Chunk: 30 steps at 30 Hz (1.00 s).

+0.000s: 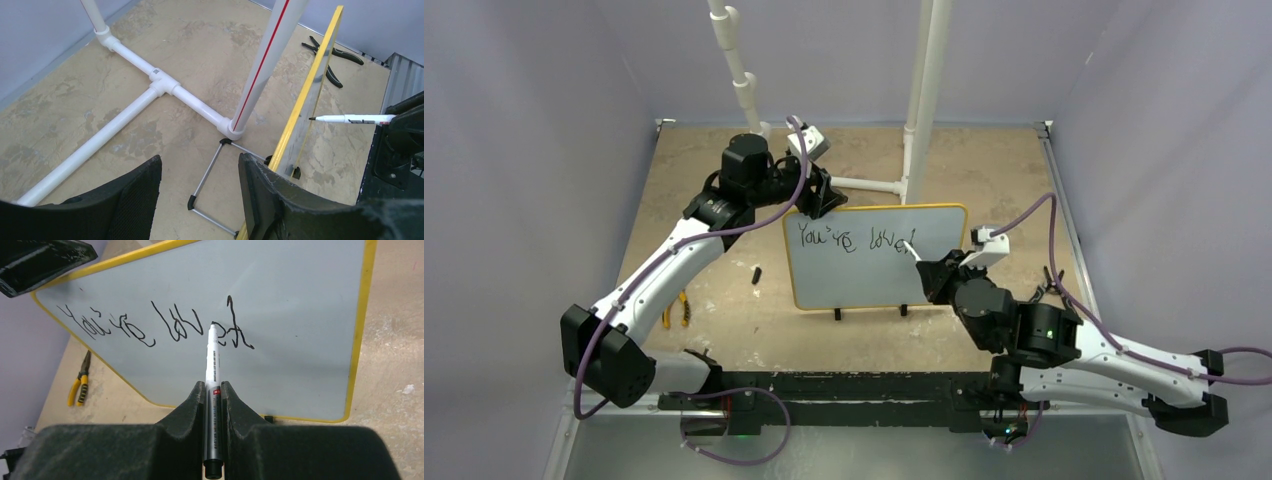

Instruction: Write a sentence on the whiteboard

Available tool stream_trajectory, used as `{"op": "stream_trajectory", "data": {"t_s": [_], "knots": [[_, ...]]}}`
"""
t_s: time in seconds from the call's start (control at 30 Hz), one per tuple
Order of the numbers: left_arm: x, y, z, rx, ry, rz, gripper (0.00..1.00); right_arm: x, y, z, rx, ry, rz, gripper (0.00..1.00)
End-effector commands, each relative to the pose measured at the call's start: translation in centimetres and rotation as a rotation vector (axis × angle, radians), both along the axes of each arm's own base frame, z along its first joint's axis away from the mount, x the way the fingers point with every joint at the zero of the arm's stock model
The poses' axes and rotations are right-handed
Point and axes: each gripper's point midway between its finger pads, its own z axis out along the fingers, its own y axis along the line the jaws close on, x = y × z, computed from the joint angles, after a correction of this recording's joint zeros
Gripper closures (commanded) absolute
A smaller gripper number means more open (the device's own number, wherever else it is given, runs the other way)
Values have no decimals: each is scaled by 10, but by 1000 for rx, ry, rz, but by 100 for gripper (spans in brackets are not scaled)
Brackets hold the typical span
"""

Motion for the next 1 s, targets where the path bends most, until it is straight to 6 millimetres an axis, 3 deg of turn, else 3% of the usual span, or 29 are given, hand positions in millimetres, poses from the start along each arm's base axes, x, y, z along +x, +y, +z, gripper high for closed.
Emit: {"op": "stream_trajectory", "data": {"t_s": [0.0, 0.27, 0.47, 0.67, 0.8, 0.97], "knots": [[0, 2, 13, -18, -40, 17, 43, 3, -1, 9, 8, -14, -18, 100], [20, 20, 23, -71, -21, 168, 43, -5, -8, 8, 39, 7, 5, 100], [46, 60, 38, -200, 2, 342, 40, -10, -20, 12, 81, 13, 5, 100], [65, 100, 27, -183, 21, 529, 36, -7, -22, 3, 43, 37, -35, 100], [69, 114, 15, -153, 32, 607, 34, -6, -20, -11, -7, 83, -61, 100], [73, 121, 9, -139, 37, 651, 33, -6, -21, -9, 6, 77, -61, 100]]}}
